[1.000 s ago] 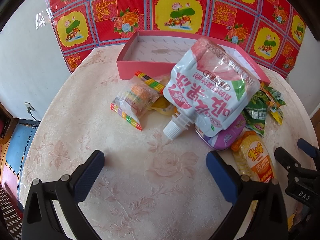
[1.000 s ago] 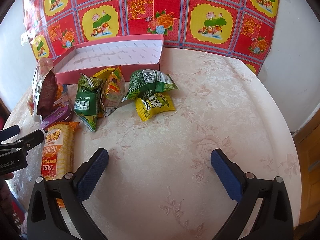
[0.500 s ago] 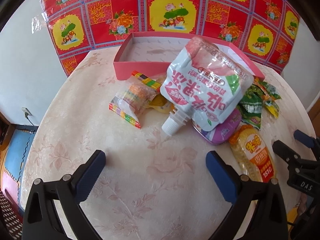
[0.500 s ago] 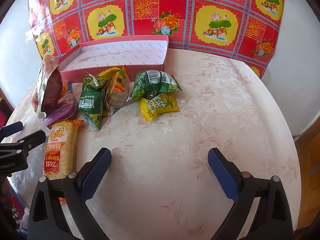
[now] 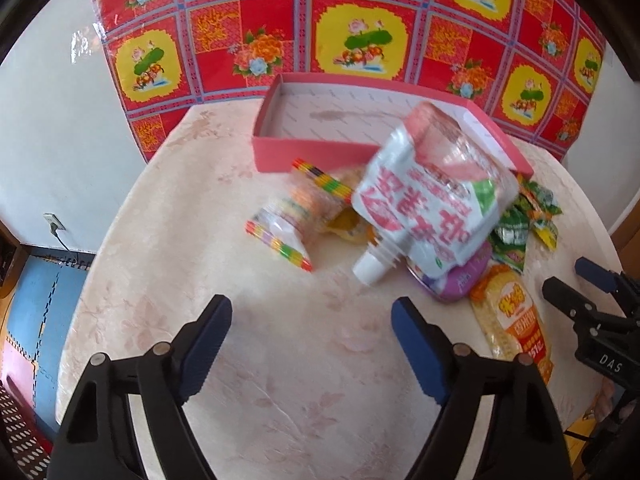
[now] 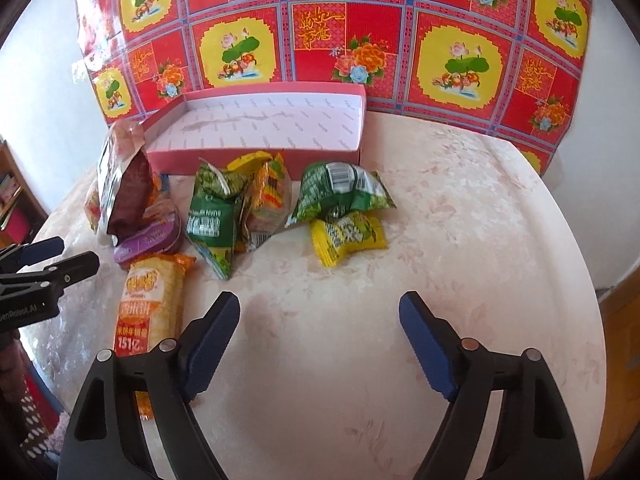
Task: Organize snacks
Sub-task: 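Grasp the rainbow-striped candy pack with the left gripper while the right gripper approaches the yellow candy, then lift the candy pack toward the pink box while the right gripper grasps and lifts the yellow candy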
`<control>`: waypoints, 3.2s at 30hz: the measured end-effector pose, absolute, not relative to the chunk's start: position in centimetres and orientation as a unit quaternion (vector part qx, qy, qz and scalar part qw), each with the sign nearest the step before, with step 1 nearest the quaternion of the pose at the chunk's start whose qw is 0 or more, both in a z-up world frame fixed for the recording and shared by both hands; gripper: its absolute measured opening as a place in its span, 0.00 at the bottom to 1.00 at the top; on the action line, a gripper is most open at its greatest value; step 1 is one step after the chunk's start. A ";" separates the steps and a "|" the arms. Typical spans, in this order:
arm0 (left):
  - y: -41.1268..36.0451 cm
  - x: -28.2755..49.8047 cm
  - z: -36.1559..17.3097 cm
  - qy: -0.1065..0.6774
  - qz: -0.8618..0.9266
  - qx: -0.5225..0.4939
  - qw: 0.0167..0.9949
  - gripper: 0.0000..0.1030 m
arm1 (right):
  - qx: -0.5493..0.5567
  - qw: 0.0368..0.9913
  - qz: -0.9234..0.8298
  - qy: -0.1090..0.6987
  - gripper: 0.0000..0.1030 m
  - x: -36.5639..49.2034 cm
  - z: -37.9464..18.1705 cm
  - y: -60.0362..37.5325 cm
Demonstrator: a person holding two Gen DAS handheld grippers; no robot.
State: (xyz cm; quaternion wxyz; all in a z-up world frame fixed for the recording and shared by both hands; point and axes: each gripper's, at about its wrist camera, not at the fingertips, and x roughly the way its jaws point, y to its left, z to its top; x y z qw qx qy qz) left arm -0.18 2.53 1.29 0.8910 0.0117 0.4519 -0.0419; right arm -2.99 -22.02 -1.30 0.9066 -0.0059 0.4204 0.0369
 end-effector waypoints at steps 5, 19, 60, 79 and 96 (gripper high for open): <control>3.7 0.2 2.0 0.439 -0.031 0.000 0.898 0.77 | -0.005 0.907 0.037 0.420 0.81 -2.4 -1.2 -22.2; 3.8 3.3 2.6 0.416 -0.049 0.001 0.908 0.68 | 0.003 0.909 0.028 0.417 0.81 -0.5 -1.0 -23.2; 4.7 3.1 2.9 0.414 -0.062 -0.035 0.907 0.27 | 0.002 0.902 0.020 0.432 0.67 1.4 -1.7 -23.4; 4.7 1.7 4.1 0.404 -0.068 -0.045 0.911 0.26 | 0.000 0.905 0.027 0.424 0.39 0.7 -1.6 -23.5; 3.2 -0.5 5.9 0.391 -0.075 -0.033 0.917 0.26 | 0.003 0.913 0.071 0.401 0.36 -2.9 0.6 -22.8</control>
